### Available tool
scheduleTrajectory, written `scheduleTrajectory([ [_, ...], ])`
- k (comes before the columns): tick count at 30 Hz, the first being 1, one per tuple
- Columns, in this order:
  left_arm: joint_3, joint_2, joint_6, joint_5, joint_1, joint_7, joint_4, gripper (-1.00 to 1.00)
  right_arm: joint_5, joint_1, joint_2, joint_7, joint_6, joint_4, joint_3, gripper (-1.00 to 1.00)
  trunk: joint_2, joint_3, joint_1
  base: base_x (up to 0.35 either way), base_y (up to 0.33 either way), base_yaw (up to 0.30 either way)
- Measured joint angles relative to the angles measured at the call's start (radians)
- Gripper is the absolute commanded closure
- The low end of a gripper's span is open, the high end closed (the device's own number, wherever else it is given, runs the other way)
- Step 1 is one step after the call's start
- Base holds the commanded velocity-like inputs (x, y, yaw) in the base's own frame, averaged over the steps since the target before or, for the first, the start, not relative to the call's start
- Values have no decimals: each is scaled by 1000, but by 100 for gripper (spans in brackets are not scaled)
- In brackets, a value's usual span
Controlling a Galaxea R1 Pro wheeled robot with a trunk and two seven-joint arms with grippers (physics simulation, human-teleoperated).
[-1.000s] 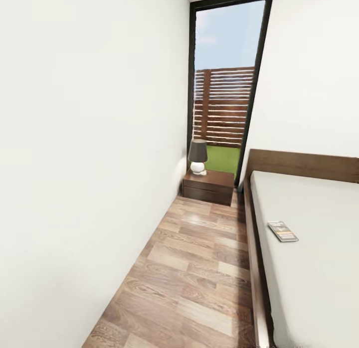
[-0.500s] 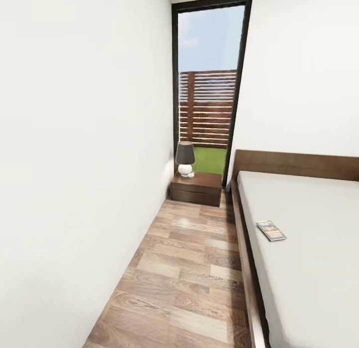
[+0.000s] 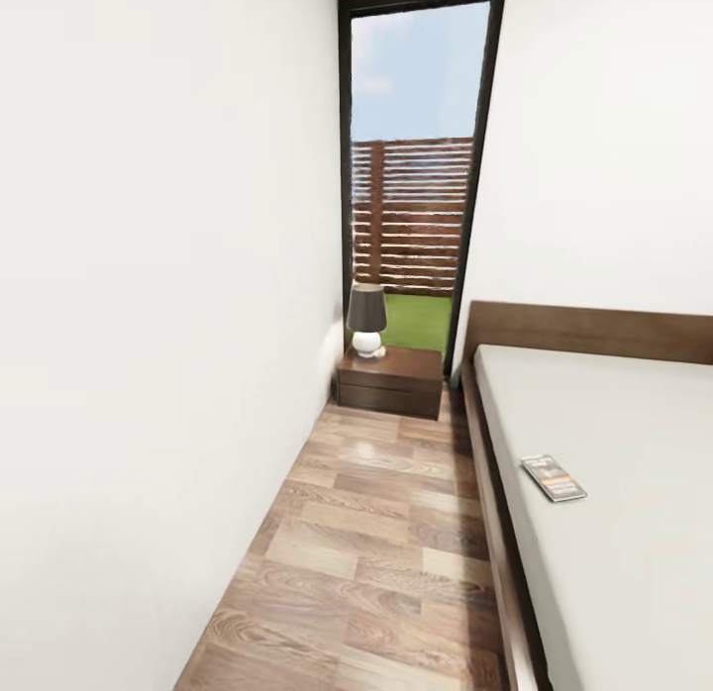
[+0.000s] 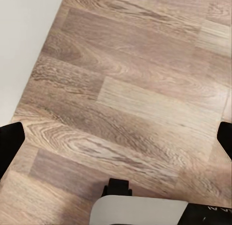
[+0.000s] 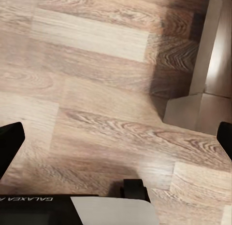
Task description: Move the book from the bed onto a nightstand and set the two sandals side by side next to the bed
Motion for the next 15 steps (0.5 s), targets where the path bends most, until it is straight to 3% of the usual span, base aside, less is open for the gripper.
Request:
scheduleTrajectory([
  [15, 0, 0, 0, 0, 0, 0, 0, -100, -1, 0, -1, 0, 0, 1, 0, -100, 0, 0, 0, 304, 30, -2],
])
